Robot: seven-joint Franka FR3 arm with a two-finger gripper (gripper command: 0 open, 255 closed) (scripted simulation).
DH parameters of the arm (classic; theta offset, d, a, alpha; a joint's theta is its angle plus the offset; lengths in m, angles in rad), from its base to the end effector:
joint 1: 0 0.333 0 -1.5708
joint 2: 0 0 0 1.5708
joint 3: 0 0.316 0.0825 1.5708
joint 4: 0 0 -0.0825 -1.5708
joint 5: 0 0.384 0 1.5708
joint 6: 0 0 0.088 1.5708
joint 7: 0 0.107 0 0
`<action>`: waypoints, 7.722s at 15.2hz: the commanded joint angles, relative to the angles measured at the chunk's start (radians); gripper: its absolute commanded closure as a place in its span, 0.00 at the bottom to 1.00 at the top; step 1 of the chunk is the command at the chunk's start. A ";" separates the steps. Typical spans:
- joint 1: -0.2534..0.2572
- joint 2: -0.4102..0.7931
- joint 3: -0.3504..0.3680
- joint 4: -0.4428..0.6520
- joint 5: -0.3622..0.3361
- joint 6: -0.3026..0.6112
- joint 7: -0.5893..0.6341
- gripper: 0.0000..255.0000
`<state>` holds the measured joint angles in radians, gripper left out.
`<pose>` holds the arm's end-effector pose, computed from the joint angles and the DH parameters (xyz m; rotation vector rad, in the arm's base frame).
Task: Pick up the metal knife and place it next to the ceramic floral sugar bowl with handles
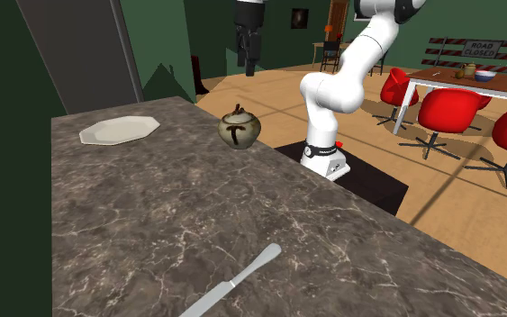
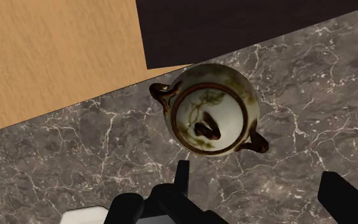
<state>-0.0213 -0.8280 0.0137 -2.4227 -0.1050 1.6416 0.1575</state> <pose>0.3017 -0.0117 0.5787 3.0190 -0.2486 0.0834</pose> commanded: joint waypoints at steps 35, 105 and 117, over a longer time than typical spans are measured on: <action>0.246 1.045 0.375 0.538 -0.029 0.427 0.350 0.00; 0.319 1.142 0.404 1.051 -0.044 0.002 0.348 1.00; 0.198 0.689 0.352 0.532 0.130 0.108 0.173 1.00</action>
<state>0.1851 -0.0931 0.3766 -1.8399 0.0083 1.7413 0.3536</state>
